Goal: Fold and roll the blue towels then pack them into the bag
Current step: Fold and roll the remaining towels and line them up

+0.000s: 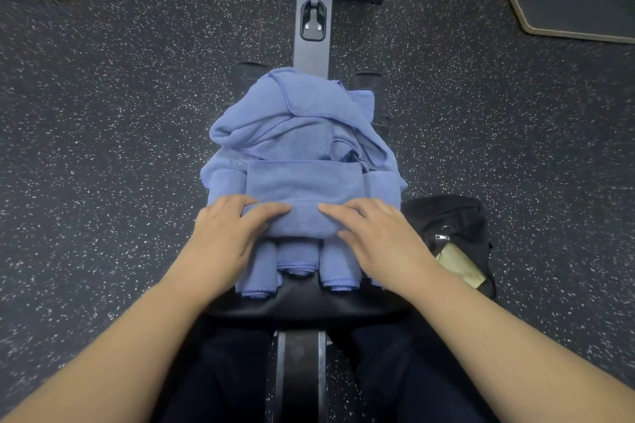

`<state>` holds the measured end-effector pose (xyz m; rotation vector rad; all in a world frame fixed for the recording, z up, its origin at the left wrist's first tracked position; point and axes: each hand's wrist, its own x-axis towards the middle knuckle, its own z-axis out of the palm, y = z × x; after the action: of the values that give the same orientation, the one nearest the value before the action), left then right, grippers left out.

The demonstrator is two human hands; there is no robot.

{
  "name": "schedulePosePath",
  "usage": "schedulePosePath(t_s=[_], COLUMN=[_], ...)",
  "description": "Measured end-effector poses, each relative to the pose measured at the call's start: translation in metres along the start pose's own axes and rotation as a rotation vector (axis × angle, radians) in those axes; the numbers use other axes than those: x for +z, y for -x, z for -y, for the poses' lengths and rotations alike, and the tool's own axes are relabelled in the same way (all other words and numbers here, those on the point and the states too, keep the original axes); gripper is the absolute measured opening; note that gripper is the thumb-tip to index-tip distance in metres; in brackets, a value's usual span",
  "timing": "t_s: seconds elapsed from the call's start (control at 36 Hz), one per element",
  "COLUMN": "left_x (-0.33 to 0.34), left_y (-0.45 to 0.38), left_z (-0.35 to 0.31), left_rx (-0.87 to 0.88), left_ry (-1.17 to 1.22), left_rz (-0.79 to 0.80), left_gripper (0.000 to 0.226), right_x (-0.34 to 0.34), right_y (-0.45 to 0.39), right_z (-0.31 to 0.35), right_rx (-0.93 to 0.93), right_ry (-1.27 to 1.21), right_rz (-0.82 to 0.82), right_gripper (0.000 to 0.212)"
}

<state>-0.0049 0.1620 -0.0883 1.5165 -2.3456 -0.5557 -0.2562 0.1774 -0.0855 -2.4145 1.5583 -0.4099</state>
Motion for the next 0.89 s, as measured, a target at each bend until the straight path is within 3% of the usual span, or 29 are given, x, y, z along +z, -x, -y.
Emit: schedulePosePath(t_s=[0.33, 0.53, 0.75, 0.89], left_x=[-0.002, -0.005, -0.003, 0.000], left_y=[0.006, 0.003, 0.003, 0.005], left_z=[-0.001, -0.007, -0.009, -0.011], left_rx=[-0.048, 0.042, 0.070, 0.011], left_ry=[0.133, 0.076, 0.053, -0.001], left_rz=[0.105, -0.044, -0.040, -0.011], left_gripper=[0.037, 0.024, 0.022, 0.040], right_x=[-0.007, -0.003, 0.003, 0.003], right_y=[0.004, -0.002, -0.005, -0.007], right_z=[0.003, 0.005, 0.007, 0.012], right_rx=[0.010, 0.074, 0.111, 0.083], right_ry=[-0.106, -0.059, 0.076, 0.129], right_rz=[0.007, -0.019, -0.102, -0.250], right_gripper=[0.034, 0.038, 0.035, 0.034])
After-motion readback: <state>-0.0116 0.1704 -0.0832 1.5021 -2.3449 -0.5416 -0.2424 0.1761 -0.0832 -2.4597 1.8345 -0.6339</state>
